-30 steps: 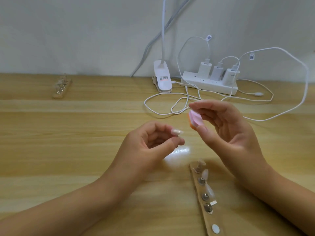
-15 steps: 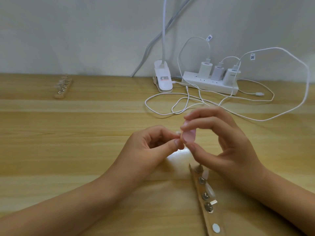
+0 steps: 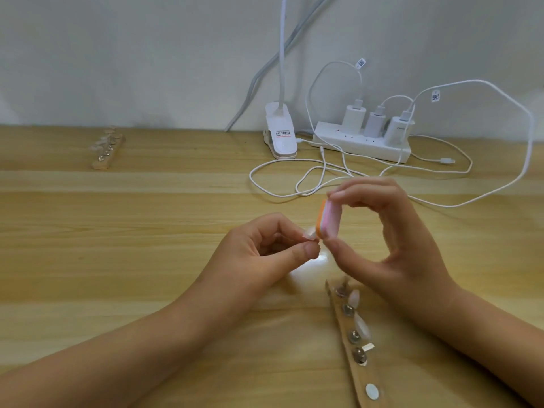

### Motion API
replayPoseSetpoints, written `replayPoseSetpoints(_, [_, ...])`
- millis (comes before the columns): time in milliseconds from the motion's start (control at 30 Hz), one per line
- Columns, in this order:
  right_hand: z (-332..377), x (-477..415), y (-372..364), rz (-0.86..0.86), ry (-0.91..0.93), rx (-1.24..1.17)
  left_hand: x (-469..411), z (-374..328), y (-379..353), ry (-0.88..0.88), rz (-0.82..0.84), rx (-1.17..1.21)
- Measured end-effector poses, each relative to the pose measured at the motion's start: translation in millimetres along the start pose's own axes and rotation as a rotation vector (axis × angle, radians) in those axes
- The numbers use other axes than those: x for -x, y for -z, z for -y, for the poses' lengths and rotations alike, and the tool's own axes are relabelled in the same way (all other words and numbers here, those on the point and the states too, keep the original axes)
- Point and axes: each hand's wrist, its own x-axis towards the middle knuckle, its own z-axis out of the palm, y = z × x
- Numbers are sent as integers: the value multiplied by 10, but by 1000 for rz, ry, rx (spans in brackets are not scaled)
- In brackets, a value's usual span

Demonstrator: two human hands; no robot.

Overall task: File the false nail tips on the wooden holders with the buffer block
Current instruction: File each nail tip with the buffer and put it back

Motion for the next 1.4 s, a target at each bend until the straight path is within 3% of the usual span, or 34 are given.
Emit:
replayPoseSetpoints(367, [37, 11, -11, 39, 32, 73, 2, 1, 9, -46, 23, -7])
replayPoseSetpoints(1400, [6, -1, 23, 35, -155, 11, 26, 6, 4, -57, -16, -159])
